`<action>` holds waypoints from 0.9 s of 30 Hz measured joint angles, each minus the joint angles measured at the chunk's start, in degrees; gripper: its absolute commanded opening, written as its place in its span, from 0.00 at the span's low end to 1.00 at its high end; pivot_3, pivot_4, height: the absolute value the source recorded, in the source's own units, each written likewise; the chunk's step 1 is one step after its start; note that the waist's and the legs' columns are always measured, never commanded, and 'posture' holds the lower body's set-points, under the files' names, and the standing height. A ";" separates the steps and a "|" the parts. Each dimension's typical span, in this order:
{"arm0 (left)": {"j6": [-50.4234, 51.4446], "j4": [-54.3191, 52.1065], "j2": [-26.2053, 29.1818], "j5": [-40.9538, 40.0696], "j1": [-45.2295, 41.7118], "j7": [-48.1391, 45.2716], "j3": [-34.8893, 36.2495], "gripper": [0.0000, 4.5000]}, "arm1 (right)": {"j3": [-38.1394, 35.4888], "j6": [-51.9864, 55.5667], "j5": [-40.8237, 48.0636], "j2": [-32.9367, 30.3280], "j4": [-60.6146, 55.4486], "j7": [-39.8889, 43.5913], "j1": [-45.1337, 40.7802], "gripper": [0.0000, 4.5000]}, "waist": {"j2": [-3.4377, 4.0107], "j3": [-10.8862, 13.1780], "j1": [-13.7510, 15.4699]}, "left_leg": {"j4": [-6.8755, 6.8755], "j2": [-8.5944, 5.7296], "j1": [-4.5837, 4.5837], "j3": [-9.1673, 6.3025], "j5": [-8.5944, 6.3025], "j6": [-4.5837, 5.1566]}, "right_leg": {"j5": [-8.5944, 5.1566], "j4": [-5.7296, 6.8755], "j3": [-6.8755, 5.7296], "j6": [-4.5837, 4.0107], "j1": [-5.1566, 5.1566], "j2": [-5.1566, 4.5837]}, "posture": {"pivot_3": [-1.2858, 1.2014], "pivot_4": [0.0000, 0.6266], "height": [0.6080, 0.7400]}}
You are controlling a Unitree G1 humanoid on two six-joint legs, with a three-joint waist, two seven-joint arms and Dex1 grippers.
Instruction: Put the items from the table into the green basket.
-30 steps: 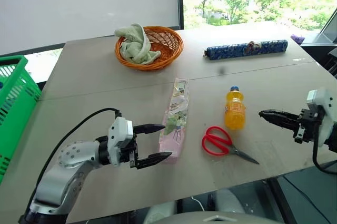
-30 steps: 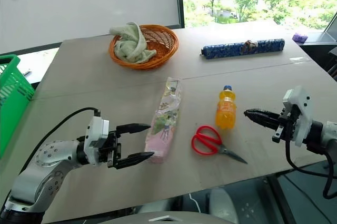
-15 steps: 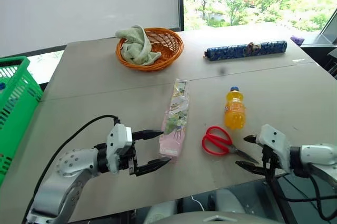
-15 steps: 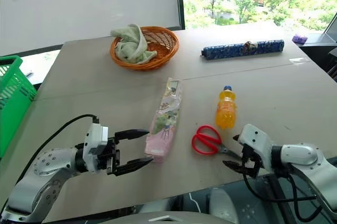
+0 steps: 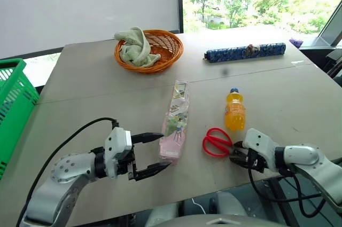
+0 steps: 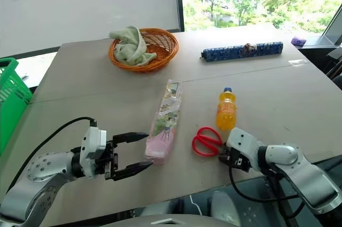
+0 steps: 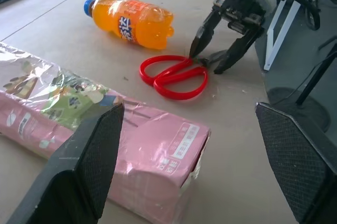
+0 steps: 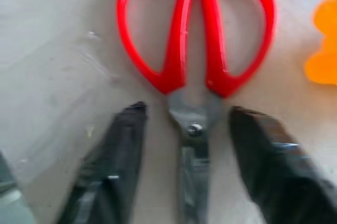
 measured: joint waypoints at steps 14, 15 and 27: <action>1.43 -1.56 0.29 -0.66 2.18 1.51 2.44 0.92 | -12.24 -0.02 7.05 -0.96 0.41 2.67 5.91 0.00 | 0.05 0.28 3.34 | 0.18 -0.02 0.24 0.25 -0.10 -0.11 | -0.08 -0.22 -0.28 -0.10 0.50 -0.40 | 0.50 0.10 1.00; 1.84 -1.56 0.26 -0.82 1.68 1.80 2.32 0.92 | -16.22 0.78 10.55 0.08 -0.36 3.31 5.95 0.00 | 0.30 0.40 3.32 | 0.17 -0.02 0.22 0.30 -0.10 -0.10 | 0.04 -0.21 -0.27 0.12 0.41 -0.41 | 0.50 0.11 1.00; 2.76 0.01 0.12 -2.24 -3.76 1.04 1.55 0.92 | -36.51 11.54 33.00 8.03 1.22 -12.56 -11.09 0.00 | 0.72 0.70 1.99 | -0.14 0.11 0.14 0.39 -0.03 0.24 | 0.05 -0.29 -0.25 0.12 0.20 -0.34 | 0.51 0.07 1.00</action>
